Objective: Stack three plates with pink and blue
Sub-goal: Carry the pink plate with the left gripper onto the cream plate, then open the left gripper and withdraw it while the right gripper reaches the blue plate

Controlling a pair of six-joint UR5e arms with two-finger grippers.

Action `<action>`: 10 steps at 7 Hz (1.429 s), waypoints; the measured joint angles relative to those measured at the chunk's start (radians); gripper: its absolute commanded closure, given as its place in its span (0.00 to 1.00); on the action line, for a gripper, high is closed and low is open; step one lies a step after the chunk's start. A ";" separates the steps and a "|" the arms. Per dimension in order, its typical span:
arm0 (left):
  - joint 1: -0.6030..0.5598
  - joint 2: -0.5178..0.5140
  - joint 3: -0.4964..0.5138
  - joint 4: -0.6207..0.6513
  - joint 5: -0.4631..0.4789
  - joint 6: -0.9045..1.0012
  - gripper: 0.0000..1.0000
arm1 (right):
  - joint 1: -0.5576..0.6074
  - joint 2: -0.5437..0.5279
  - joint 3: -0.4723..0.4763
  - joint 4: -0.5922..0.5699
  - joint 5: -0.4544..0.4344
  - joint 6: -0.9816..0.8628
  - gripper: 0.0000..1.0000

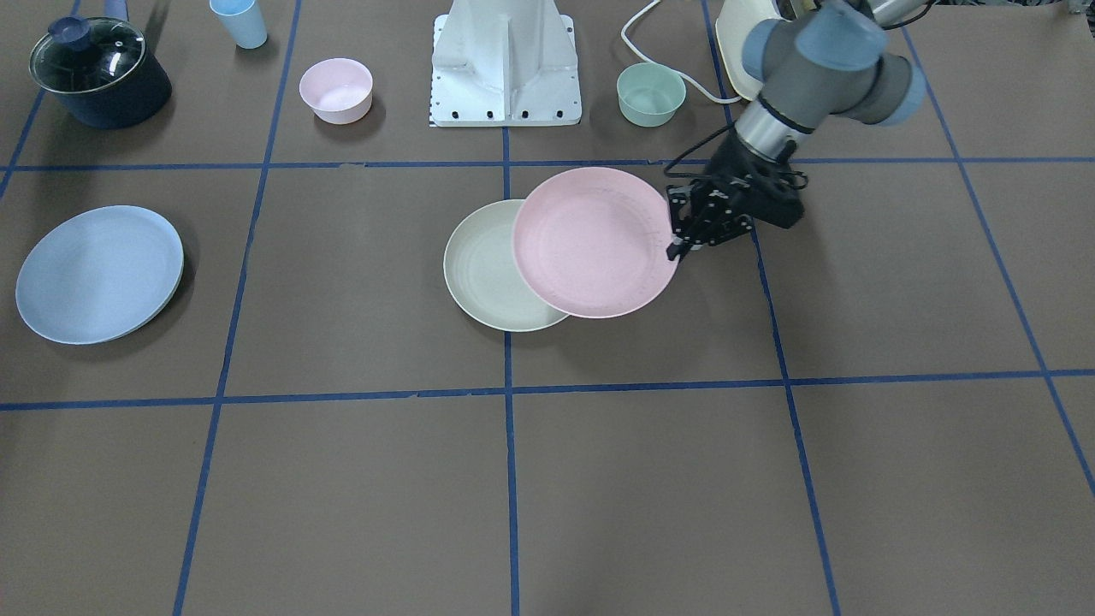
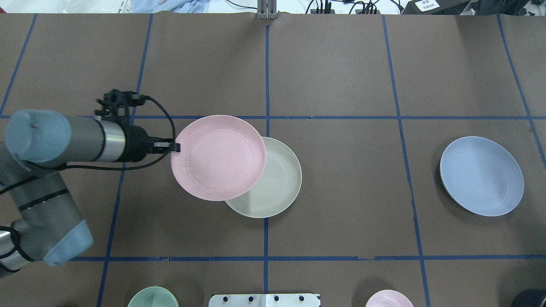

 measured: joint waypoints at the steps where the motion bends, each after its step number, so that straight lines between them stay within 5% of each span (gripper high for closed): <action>1: 0.054 -0.059 0.028 0.041 0.042 -0.042 1.00 | 0.000 0.000 0.000 0.000 0.000 0.000 0.00; 2: 0.091 -0.098 0.057 0.056 0.068 -0.068 0.07 | 0.000 0.001 0.000 -0.001 0.001 0.001 0.00; 3: 0.109 -0.121 0.083 0.062 0.084 -0.078 0.00 | 0.000 0.001 0.000 -0.002 0.000 0.002 0.00; 6: 0.085 -0.127 0.080 0.069 0.080 -0.026 0.00 | -0.005 0.001 -0.010 -0.003 -0.002 0.007 0.00; 8: -0.055 -0.031 0.002 0.087 -0.053 0.238 0.00 | -0.059 -0.002 -0.026 0.010 -0.070 0.067 0.02; 10: -0.167 0.103 -0.088 0.094 -0.153 0.430 0.00 | -0.179 -0.006 -0.160 0.253 -0.188 0.268 0.02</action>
